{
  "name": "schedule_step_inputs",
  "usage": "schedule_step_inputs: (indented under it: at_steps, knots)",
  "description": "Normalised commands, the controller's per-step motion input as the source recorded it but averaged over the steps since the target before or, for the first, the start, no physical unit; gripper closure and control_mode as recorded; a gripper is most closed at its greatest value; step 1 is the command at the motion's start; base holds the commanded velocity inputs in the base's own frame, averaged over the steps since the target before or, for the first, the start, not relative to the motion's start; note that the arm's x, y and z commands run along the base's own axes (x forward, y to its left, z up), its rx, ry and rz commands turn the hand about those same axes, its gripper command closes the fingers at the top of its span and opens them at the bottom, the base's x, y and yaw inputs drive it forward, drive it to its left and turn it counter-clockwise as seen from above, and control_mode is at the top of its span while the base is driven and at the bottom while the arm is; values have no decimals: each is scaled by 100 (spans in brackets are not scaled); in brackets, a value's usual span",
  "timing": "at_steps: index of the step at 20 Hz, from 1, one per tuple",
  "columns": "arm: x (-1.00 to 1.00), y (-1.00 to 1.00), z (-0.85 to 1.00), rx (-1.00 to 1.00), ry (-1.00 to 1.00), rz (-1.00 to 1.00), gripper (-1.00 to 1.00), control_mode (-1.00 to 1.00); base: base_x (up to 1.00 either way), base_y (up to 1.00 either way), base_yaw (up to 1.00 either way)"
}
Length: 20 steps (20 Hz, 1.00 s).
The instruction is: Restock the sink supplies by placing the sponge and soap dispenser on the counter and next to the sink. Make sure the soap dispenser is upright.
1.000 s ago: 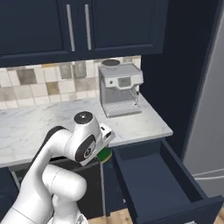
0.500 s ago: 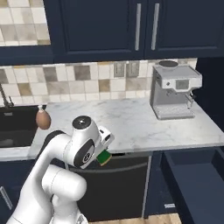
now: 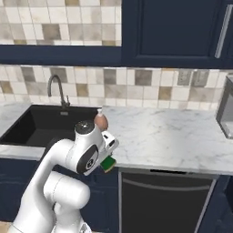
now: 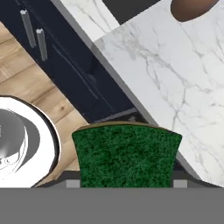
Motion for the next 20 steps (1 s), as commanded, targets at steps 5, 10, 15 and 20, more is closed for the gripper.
schedule_step_inputs:
  at_steps: [5, 10, 15, 20]
  knots:
    - [0, 0, 0, 0, 0, 0, 100, 100, 21, 6, 35]
    - [0, 0, 0, 0, 0, 0, 100, 100, 34, 0, 32]
    - [52, 2, 0, 0, 7, 12, 100, -100, 9, 0, 6]
    - [78, 5, -3, 0, 23, 8, 100, -100, 0, 0, 0]
